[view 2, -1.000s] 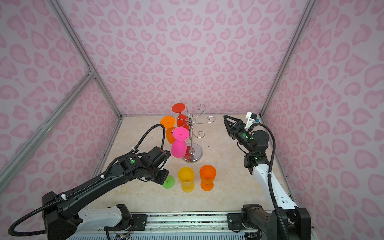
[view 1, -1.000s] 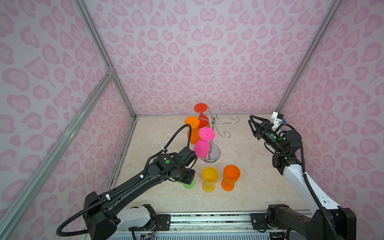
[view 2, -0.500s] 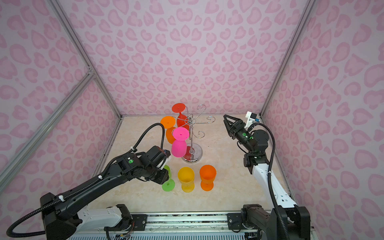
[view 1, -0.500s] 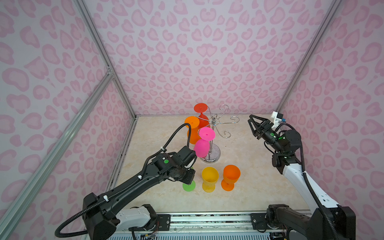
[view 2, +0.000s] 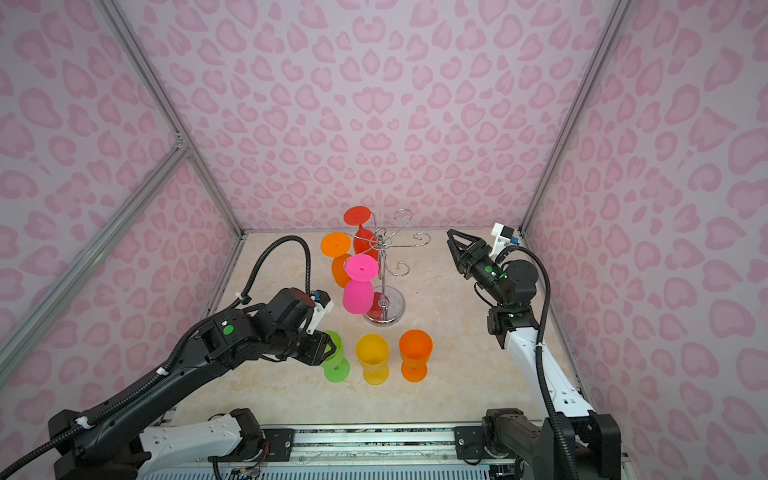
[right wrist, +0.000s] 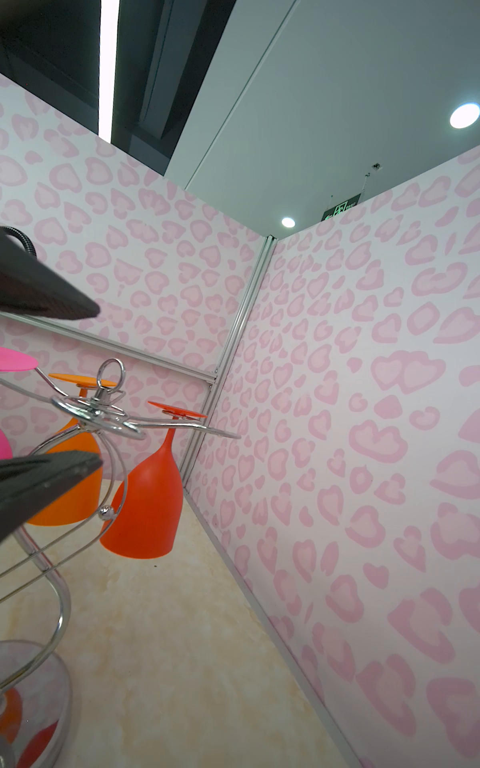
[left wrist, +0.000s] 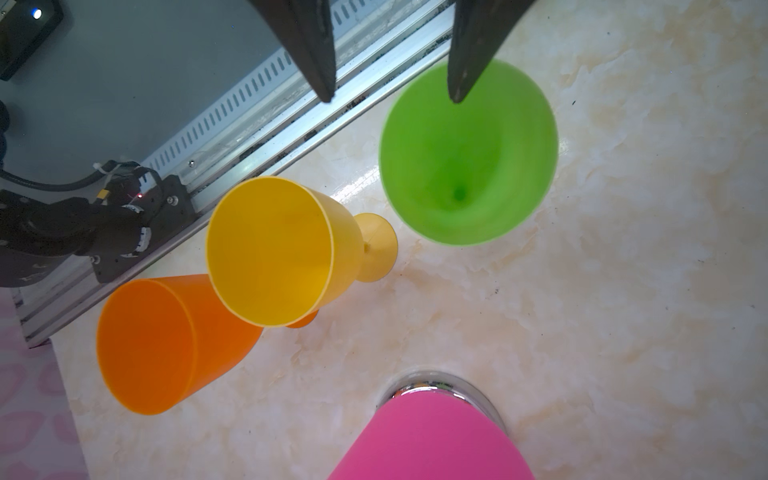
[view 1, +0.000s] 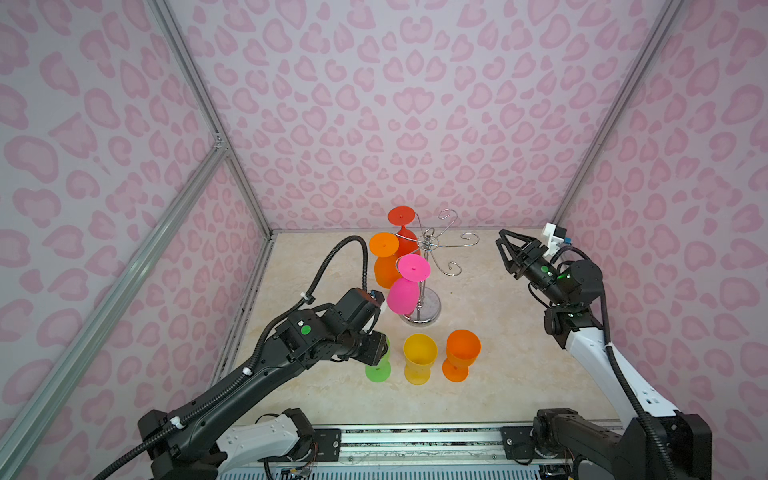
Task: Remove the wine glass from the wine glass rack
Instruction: 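Lower the green glass upright onto the table beside the yellow glass with the left gripper, then open the left gripper to release the green glass and draw back, then reach the left gripper to the pink glass hanging on the rack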
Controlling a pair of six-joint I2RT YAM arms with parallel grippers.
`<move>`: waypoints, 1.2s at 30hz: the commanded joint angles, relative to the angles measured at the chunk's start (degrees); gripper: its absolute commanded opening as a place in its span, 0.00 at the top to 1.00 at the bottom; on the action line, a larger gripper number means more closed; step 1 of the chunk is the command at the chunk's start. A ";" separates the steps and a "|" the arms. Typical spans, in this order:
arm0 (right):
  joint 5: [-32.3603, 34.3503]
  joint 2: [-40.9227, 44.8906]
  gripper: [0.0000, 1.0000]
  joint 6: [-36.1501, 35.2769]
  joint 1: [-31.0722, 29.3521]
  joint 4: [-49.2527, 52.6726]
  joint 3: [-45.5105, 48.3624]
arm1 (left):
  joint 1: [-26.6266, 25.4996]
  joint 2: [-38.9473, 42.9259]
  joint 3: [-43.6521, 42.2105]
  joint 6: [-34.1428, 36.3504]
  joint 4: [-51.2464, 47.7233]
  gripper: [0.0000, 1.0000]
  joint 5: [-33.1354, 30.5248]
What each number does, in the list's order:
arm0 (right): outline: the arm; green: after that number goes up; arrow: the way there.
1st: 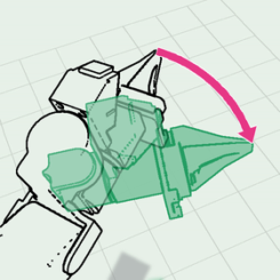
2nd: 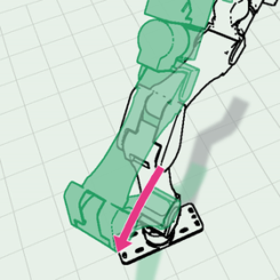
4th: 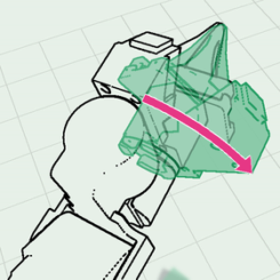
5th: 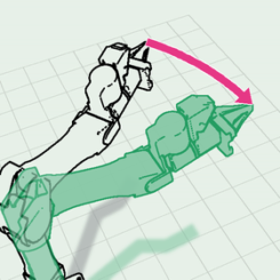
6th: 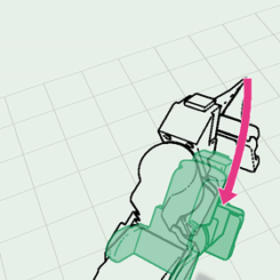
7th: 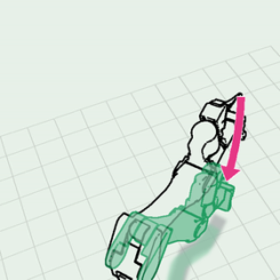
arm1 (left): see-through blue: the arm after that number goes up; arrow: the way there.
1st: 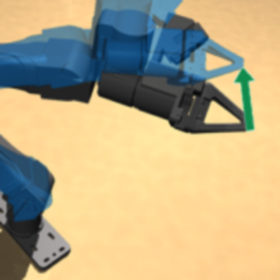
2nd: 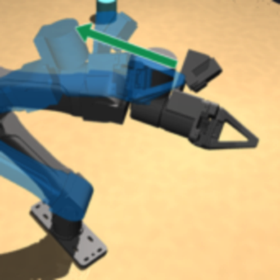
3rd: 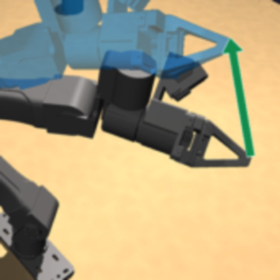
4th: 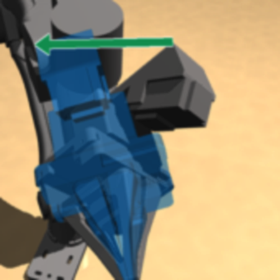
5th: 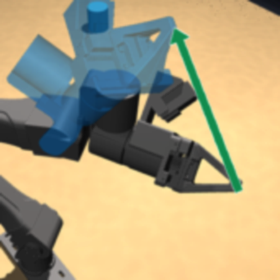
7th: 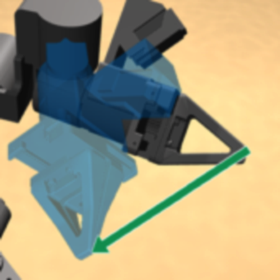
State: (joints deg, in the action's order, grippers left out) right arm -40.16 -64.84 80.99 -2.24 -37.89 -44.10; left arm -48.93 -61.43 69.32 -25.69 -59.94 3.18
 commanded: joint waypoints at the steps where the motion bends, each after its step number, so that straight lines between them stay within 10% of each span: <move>1: -0.44 0.30 0.48 -0.24 0.04 -1.84 0.67 | -0.03 2.75 2.05 -1.17 1.52 0.52 -0.80; 26: -0.18 2.12 0.49 -0.22 0.22 -2.31 2.53 | 4.19 9.84 -6.76 -24.50 50.40 0.47 9.44; 36: -0.53 2.96 0.49 -0.31 0.94 -2.18 3.26 | 7.09 2.40 -5.51 -29.80 54.05 0.47 17.16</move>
State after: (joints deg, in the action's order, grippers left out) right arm -40.14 -62.00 81.28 -1.48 -39.35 -41.34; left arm -42.11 -58.22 63.13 -53.52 -9.32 17.65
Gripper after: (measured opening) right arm 0.516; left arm 0.528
